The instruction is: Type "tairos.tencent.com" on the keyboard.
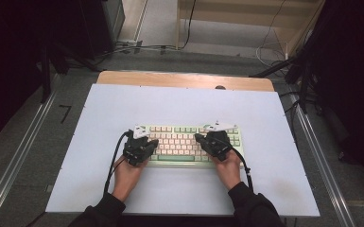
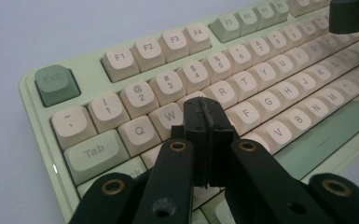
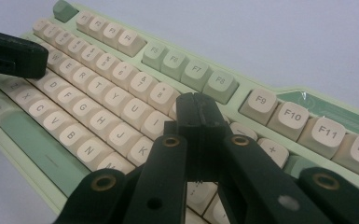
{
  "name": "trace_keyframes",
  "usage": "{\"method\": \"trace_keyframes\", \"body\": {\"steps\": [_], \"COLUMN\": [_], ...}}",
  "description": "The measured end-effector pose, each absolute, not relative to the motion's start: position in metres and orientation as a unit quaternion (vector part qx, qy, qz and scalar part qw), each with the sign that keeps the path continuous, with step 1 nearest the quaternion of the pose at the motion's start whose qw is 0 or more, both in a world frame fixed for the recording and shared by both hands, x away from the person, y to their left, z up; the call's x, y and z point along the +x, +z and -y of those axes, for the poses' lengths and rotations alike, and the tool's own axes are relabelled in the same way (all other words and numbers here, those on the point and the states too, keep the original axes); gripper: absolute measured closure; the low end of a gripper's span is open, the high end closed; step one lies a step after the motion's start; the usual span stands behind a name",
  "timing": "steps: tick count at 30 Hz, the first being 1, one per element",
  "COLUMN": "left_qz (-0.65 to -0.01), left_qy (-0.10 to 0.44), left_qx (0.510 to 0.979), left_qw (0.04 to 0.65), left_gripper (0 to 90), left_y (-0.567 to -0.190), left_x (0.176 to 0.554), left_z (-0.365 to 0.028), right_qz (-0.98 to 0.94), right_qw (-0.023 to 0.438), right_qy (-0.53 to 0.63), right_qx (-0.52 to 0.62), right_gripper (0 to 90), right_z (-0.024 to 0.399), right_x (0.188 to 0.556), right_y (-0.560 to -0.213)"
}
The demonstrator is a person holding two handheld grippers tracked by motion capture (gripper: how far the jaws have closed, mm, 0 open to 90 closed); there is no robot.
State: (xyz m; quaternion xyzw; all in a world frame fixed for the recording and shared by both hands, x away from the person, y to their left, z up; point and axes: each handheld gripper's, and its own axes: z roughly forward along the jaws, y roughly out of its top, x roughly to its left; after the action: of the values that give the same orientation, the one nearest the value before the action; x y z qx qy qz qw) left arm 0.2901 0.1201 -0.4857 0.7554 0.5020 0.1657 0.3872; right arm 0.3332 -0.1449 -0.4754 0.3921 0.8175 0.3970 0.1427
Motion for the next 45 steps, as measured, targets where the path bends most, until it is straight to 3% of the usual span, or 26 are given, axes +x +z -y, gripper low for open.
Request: {"method": "trace_keyframes", "body": {"steps": [12,27,45], "left_qz": [-0.496,-0.502,-0.508], "left_qy": [0.173,0.179,0.181], "left_qx": [0.765,0.737,0.731], "left_qw": [0.372,0.416,0.419], "left_gripper": [90.0,90.0,90.0], "left_y": [-0.4869,-0.4793,-0.4795], "left_x": [0.2908,0.2861,0.2866], "left_z": [-0.1188,-0.1251,-0.1285], "right_qz": [-0.818,-0.816,-0.817], "right_qw": [0.142,0.143,0.141], "right_qy": [0.397,0.400,0.403], "right_qx": [0.392,0.391,0.388], "right_gripper": [87.3,87.3,87.3], "right_z": [0.1448,0.1455,0.1497], "right_x": [0.3330,0.3315,0.3257], "right_y": [-0.4755,-0.4738,-0.4710]}}
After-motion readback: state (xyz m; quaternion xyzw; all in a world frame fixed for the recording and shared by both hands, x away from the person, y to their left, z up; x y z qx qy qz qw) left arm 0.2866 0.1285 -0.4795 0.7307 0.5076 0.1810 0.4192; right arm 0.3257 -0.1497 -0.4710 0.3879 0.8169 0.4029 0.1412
